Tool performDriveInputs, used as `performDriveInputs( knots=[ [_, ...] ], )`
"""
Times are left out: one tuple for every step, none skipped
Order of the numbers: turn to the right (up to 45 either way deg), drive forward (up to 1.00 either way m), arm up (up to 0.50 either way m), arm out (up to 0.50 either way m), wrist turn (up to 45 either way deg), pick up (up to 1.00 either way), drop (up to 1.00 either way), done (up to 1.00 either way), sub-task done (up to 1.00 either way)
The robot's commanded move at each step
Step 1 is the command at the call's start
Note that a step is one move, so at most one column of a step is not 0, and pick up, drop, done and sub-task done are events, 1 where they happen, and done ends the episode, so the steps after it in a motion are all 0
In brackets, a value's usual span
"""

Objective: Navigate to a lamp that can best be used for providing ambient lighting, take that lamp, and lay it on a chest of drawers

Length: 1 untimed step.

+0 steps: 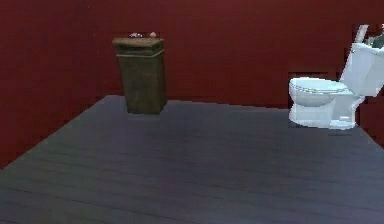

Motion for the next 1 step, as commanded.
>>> performDriveInputs(
  knots=[
    [0.0, 1.0, 0.0, 0.0, 0.0, 0.0, 0.0, 0.0, 0.0]
  ],
)
